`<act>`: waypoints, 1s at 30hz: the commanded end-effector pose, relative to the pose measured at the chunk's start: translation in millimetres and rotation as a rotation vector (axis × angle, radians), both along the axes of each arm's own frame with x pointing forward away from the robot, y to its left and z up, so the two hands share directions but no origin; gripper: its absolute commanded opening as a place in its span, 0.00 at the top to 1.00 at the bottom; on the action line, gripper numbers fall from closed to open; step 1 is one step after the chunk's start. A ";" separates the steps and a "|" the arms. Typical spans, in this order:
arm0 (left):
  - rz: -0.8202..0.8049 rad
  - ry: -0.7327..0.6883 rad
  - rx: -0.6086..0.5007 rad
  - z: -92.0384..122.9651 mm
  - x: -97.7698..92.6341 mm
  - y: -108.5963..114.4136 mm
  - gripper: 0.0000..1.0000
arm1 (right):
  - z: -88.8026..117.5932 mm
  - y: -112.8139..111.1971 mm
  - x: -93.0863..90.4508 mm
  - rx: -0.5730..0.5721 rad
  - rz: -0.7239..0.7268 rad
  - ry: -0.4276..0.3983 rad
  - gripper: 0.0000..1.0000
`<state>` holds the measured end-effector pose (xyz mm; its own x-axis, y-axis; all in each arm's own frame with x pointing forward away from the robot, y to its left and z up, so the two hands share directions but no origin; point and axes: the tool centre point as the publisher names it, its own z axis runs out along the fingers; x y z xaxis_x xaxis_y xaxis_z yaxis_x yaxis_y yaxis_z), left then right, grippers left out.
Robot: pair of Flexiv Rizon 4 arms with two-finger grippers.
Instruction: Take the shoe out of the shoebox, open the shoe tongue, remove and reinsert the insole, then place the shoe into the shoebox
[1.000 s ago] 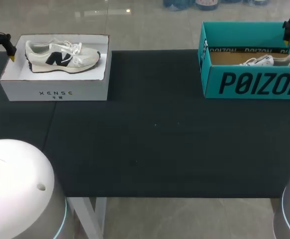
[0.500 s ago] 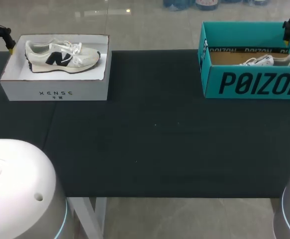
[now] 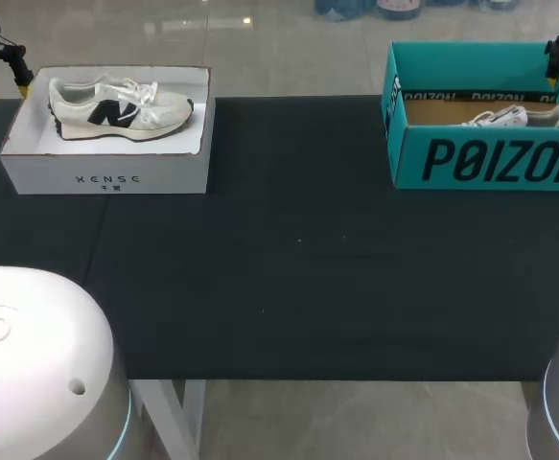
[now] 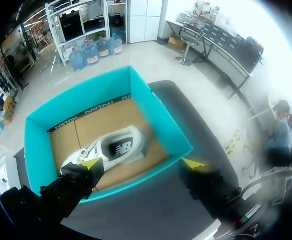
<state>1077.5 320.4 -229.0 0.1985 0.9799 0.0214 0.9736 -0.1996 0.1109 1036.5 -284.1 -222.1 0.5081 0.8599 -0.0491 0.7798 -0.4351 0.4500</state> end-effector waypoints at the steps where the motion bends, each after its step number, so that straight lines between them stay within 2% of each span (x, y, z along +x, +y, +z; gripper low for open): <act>1: -0.001 -0.002 0.002 0.1 -1.0 -0.1 0.00 | -0.2 0.4 0.1 -0.001 -0.002 -0.001 0.00; 5: 0.000 -0.039 0.028 -0.8 11.6 2.7 0.00 | -0.2 0.4 0.1 -0.001 -0.002 -0.001 0.00; 10: 0.039 -0.089 0.082 -12.0 49.1 14.2 0.00 | -0.2 0.4 0.1 -0.001 -0.002 -0.001 0.00; 22: 0.110 -0.037 0.007 -40.2 128.6 14.8 0.00 | -0.2 0.4 0.1 -0.001 -0.002 -0.001 0.00; 30: 0.112 -0.002 0.012 -53.4 156.9 1.7 0.00 | -0.2 0.4 0.1 -0.001 -0.002 -0.001 0.00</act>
